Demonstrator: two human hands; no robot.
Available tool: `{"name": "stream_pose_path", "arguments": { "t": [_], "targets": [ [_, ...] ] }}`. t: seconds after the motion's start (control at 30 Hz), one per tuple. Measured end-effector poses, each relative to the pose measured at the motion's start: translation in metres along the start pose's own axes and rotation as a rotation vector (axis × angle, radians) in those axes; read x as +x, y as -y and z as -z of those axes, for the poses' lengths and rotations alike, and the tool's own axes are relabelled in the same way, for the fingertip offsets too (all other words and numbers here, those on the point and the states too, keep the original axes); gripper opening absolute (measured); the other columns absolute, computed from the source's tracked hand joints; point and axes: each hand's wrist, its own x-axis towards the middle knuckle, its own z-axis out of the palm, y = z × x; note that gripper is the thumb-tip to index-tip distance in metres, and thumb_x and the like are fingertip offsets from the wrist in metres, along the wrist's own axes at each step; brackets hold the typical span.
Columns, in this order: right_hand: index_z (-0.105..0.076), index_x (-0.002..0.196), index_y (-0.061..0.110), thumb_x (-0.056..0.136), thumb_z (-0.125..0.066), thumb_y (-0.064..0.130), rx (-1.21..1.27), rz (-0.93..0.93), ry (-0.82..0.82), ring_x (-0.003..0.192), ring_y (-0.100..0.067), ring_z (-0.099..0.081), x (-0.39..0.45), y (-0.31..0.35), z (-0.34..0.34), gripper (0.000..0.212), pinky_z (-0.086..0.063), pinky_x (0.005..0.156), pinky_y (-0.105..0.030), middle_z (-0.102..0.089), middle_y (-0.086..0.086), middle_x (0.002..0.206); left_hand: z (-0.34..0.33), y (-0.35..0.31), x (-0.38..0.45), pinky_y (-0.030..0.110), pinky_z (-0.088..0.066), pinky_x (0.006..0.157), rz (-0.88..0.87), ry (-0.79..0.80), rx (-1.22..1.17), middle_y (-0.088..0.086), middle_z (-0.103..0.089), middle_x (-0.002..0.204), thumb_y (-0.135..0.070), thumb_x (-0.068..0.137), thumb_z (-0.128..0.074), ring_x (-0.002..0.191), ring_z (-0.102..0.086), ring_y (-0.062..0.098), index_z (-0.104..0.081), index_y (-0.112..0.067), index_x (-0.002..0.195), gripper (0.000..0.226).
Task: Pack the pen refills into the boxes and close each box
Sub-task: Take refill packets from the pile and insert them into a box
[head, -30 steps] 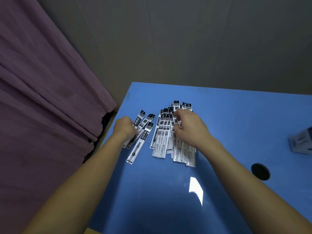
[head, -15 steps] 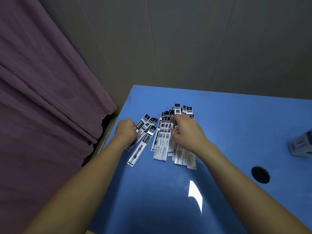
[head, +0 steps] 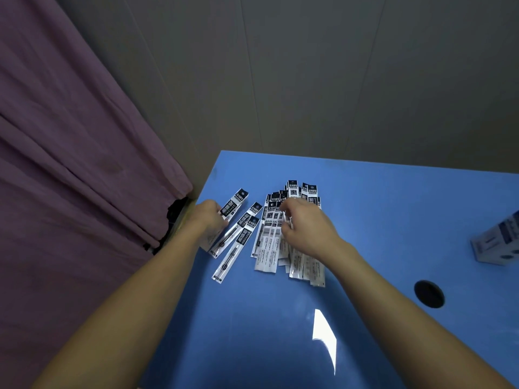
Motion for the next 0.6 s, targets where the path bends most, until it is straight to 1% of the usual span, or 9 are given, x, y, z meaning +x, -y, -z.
{"name": "stream_pose_path", "arguments": {
  "t": [0.03, 0.07, 0.1, 0.13, 0.2, 0.23, 0.3, 0.4, 0.6],
  "targets": [
    [-0.053, 0.129, 0.018, 0.093, -0.054, 0.02, -0.007, -0.001, 0.015, 0.109, -0.021, -0.057, 0.0, 0.001, -0.001, 0.036, -0.053, 0.087, -0.04, -0.058, 0.001, 0.121, 0.002, 0.002, 0.0, 0.032, -0.047, 0.08, 0.008, 0.029, -0.038, 0.006, -0.057, 0.101, -0.017, 0.088, -0.073, 0.091, -0.056, 0.025, -0.056, -0.015, 0.099, 0.02],
    [-0.054, 0.129, 0.018, 0.092, -0.054, 0.02, -0.01, -0.003, 0.032, 0.108, -0.021, -0.058, 0.0, 0.002, -0.003, 0.036, -0.053, 0.086, -0.04, -0.058, 0.0, 0.121, 0.003, 0.003, -0.001, 0.034, -0.049, 0.086, 0.033, 0.061, -0.062, 0.007, -0.058, 0.114, -0.019, 0.087, -0.076, 0.103, -0.058, 0.027, -0.058, -0.014, 0.115, 0.033],
    [-0.054, 0.128, 0.017, 0.092, -0.054, 0.019, -0.01, -0.002, 0.048, 0.107, -0.021, -0.058, 0.0, 0.003, -0.004, 0.037, -0.054, 0.086, -0.04, -0.058, 0.0, 0.121, 0.003, 0.004, -0.001, 0.036, -0.05, 0.088, 0.057, 0.09, -0.083, 0.008, -0.058, 0.121, -0.02, 0.086, -0.078, 0.109, -0.059, 0.028, -0.057, -0.01, 0.122, 0.043],
    [-0.054, 0.128, 0.017, 0.091, -0.055, 0.018, -0.008, 0.0, 0.062, 0.105, -0.021, -0.059, 0.0, 0.004, -0.006, 0.036, -0.054, 0.086, -0.04, -0.059, -0.001, 0.12, 0.004, 0.006, -0.002, 0.036, -0.05, 0.085, 0.064, 0.1, -0.091, 0.009, -0.061, 0.117, -0.02, 0.084, -0.08, 0.105, -0.061, 0.028, -0.06, -0.007, 0.116, 0.039],
    [-0.055, 0.125, 0.016, 0.091, -0.056, 0.018, -0.006, 0.007, 0.079, 0.103, -0.02, -0.059, 0.0, 0.005, -0.008, 0.034, -0.055, 0.085, -0.04, -0.059, -0.001, 0.119, 0.004, 0.01, -0.002, 0.034, -0.049, 0.073, 0.073, 0.099, -0.113, 0.011, -0.066, 0.086, -0.014, 0.083, -0.08, 0.079, -0.062, 0.025, -0.06, -0.006, 0.08, 0.022],
    [-0.056, 0.123, 0.016, 0.09, -0.057, 0.018, -0.005, 0.012, 0.083, 0.102, -0.02, -0.059, 0.0, 0.005, -0.009, 0.033, -0.055, 0.085, -0.04, -0.059, -0.001, 0.118, 0.004, 0.012, 0.0, 0.032, -0.049, 0.069, 0.082, 0.1, -0.131, 0.011, -0.064, 0.071, -0.009, 0.084, -0.077, 0.066, -0.06, 0.022, -0.056, -0.006, 0.067, 0.027],
    [-0.057, 0.121, 0.016, 0.09, -0.057, 0.018, -0.003, 0.019, 0.087, 0.102, -0.02, -0.059, 0.0, 0.006, -0.01, 0.031, -0.055, 0.084, -0.04, -0.059, -0.001, 0.116, 0.007, 0.013, -0.004, 0.028, -0.047, 0.065, 0.08, 0.129, -0.165, 0.014, -0.059, 0.054, -0.001, 0.086, -0.068, 0.048, -0.055, 0.019, -0.055, -0.004, 0.053, 0.036],
    [-0.057, 0.118, 0.014, 0.091, -0.055, 0.018, -0.013, 0.023, 0.103, 0.098, -0.021, -0.058, -0.001, 0.009, -0.01, 0.028, -0.054, 0.082, -0.04, -0.058, -0.001, 0.112, 0.013, 0.016, -0.008, 0.028, -0.042, 0.058, 0.09, 0.132, -0.178, 0.011, -0.052, 0.049, -0.002, 0.085, -0.067, 0.049, -0.05, 0.021, -0.051, -0.008, 0.047, 0.041],
    [-0.057, 0.11, 0.014, 0.09, -0.054, 0.017, -0.072, -0.001, 0.142, 0.094, -0.023, -0.057, -0.007, 0.019, -0.007, 0.02, -0.055, 0.08, -0.04, -0.058, -0.003, 0.108, 0.021, 0.024, -0.019, 0.029, -0.039, 0.066, 0.036, 0.11, -0.275, 0.005, -0.045, 0.061, -0.002, 0.082, -0.072, 0.059, -0.046, 0.019, -0.048, -0.012, 0.063, 0.033]
  ]
}}
